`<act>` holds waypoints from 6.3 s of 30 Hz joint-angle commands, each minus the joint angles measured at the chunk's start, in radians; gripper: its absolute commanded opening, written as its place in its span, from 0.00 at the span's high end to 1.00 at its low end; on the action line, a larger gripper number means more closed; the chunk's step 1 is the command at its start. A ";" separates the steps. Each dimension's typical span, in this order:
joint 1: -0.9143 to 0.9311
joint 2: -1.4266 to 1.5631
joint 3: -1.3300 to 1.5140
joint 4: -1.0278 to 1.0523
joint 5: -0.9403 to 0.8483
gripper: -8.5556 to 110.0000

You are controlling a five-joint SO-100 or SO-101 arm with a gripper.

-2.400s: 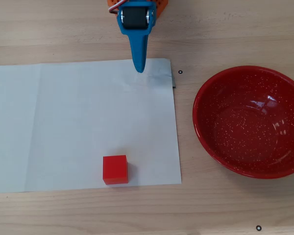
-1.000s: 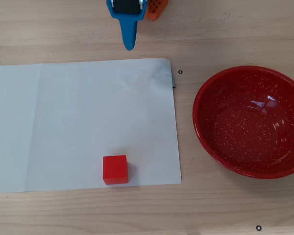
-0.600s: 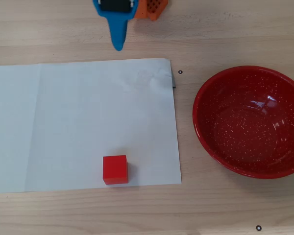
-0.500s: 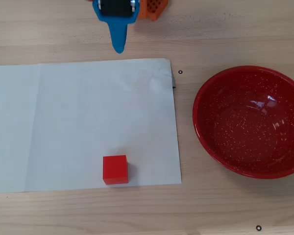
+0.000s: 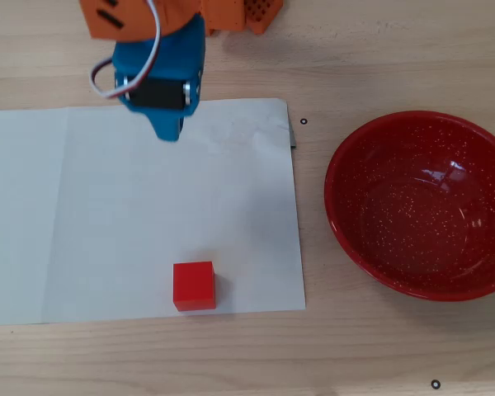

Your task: Grasp the red cube and put it in the red bowl

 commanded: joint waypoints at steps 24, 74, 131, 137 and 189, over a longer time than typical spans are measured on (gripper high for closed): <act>0.046 -0.307 -0.399 -0.081 0.014 0.44; 0.035 -0.561 -0.577 -0.181 0.080 0.43; 0.100 -0.126 -0.646 0.166 -0.006 0.92; 0.198 -0.009 -0.611 0.196 -0.048 0.92; 0.611 0.103 -0.422 0.005 -0.218 0.92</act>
